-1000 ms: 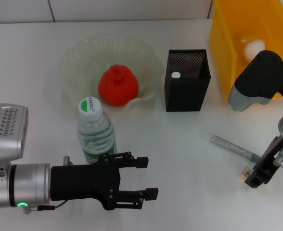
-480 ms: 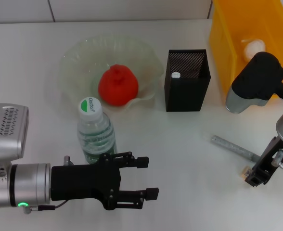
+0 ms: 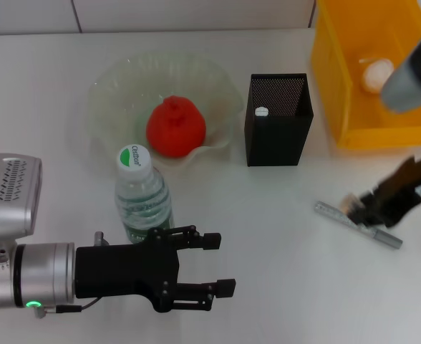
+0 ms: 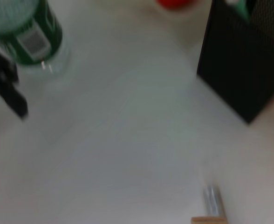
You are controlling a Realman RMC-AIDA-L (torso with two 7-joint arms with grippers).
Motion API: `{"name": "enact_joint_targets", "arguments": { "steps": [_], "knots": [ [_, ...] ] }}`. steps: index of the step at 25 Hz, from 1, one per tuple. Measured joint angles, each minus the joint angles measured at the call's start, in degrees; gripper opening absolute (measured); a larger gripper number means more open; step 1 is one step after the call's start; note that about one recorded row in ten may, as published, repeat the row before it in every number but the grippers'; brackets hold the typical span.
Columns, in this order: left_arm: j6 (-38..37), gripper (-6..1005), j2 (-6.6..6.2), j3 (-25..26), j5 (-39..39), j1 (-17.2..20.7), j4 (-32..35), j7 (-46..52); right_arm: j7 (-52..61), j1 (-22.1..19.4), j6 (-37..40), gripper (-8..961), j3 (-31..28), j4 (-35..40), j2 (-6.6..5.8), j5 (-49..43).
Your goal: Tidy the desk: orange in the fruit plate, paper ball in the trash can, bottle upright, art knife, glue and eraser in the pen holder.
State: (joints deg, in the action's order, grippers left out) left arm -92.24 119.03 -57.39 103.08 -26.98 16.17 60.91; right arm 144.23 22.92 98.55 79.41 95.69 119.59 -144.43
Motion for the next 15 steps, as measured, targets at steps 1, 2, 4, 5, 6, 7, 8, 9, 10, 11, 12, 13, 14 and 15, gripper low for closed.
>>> {"name": "enact_joint_targets", "arguments": {
  "steps": [1, 2, 4, 5, 6, 7, 8, 9, 10, 11, 12, 13, 14, 15],
  "knots": [
    [0.00, 799, 0.00, 0.00, 0.00, 0.00, 0.00, 0.00, 0.00, 0.00, 0.00, 253, 0.00, 0.00, 0.00, 0.00],
    [-0.03, 799, -0.01, 0.01, -0.04, -0.01, 0.00, 0.00, -1.35, -1.37, -1.56, 253, -2.05, 1.42, 0.02, 3.25],
    [-0.04, 799, -0.07, 0.22, -0.06, -0.05, 0.00, 0.00, -5.07, -4.23, -6.38, 259, -6.11, 2.24, 0.02, 11.93],
    [-0.04, 799, -0.07, 0.22, -0.06, -0.05, 0.00, 0.00, -9.09, -6.39, -10.91, 264, -8.88, 0.12, -0.01, 20.25],
    [-0.04, 799, -0.07, 0.22, -0.06, -0.05, 0.00, 0.00, -9.09, -6.39, -10.91, 270, -8.88, 0.12, -0.01, 20.25],
    [-0.03, 799, -0.09, 0.32, -0.07, -0.10, 0.04, 0.00, -12.23, -7.35, -14.14, 275, -9.91, -2.52, -0.10, 25.92],
    [-0.03, 799, -0.09, 0.32, -0.07, -0.10, 0.04, 0.00, -14.81, -7.92, -16.33, 281, -10.41, -4.87, -0.14, 29.89],
    [0.02, 800, -0.06, 0.43, -0.16, -0.42, 0.07, 0.00, -17.67, -8.17, -18.95, 286, -10.71, -8.39, -0.19, 33.75],
    [0.03, 800, -0.06, 0.44, -0.17, -0.48, 0.07, 0.00, -23.60, -8.08, -23.69, 292, -10.85, -15.15, -0.17, 40.69],
    [0.03, 800, -0.06, 0.44, -0.17, -0.48, 0.07, 0.00, -23.60, -8.08, -23.69, 297, -10.85, -15.15, -0.17, 40.69],
    [0.04, 800, -0.05, 0.49, -0.17, -0.49, 0.07, 0.00, -26.81, -7.60, -25.62, 303, -10.88, -18.99, -0.17, 43.91],
    [0.04, 800, -0.05, 0.52, -0.17, -0.49, 0.07, 0.02, -29.97, -6.94, -27.28, 308, -10.92, -22.62, -0.18, 46.97],
    [0.05, 800, -0.04, 0.57, -0.17, -0.45, 0.07, 0.03, -32.95, -6.20, -28.40, 314, -10.92, -25.73, -0.19, 49.43],
    [0.05, 800, -0.04, 0.57, -0.17, -0.45, 0.07, 0.03, -35.65, -5.14, -29.32, 319, -11.05, -29.28, -0.25, 51.58]
  ]
}}
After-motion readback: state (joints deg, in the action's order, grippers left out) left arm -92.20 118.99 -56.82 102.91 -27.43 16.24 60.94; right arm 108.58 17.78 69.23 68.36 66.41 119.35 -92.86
